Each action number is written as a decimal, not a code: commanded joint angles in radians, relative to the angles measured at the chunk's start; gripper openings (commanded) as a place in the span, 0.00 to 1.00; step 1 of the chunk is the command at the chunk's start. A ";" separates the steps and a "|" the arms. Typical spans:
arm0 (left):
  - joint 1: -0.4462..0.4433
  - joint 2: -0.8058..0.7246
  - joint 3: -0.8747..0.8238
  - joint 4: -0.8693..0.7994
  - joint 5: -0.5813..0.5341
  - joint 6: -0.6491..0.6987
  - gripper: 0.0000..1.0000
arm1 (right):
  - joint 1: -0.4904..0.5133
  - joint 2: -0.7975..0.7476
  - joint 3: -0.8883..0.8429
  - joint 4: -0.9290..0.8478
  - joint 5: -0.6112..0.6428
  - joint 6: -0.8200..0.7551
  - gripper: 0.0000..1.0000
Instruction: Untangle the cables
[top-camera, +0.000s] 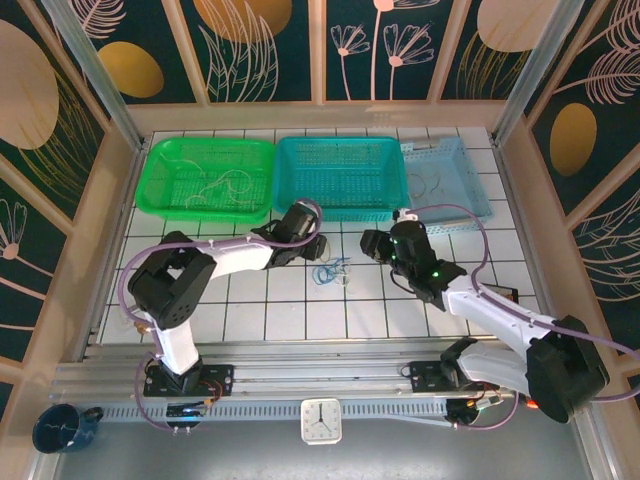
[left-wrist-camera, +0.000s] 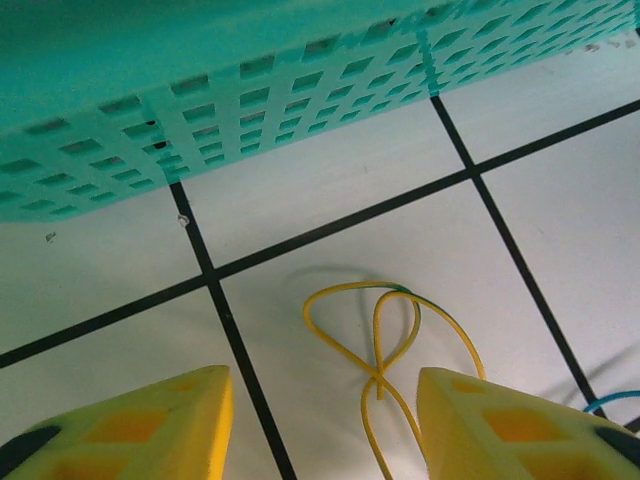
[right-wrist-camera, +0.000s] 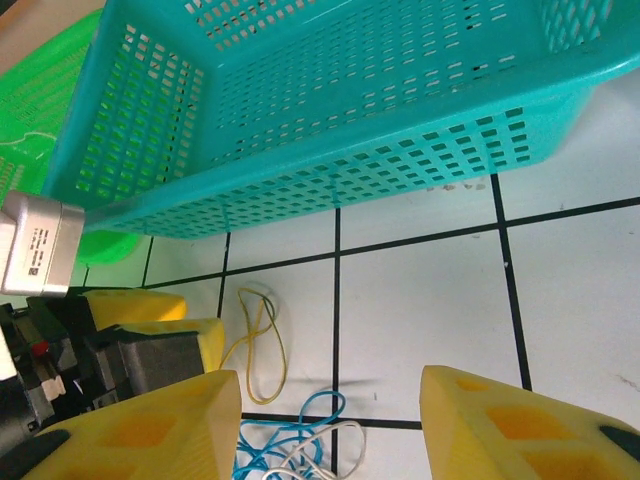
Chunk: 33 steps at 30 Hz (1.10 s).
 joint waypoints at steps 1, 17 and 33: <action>-0.006 0.036 0.037 -0.009 -0.027 0.026 0.47 | -0.005 -0.031 -0.015 -0.008 0.037 0.018 0.52; -0.006 0.110 0.088 -0.002 -0.025 0.044 0.36 | -0.012 -0.049 -0.028 -0.014 0.037 0.026 0.52; -0.007 0.120 0.076 0.012 -0.025 0.052 0.00 | -0.015 -0.051 -0.008 -0.014 0.027 0.025 0.52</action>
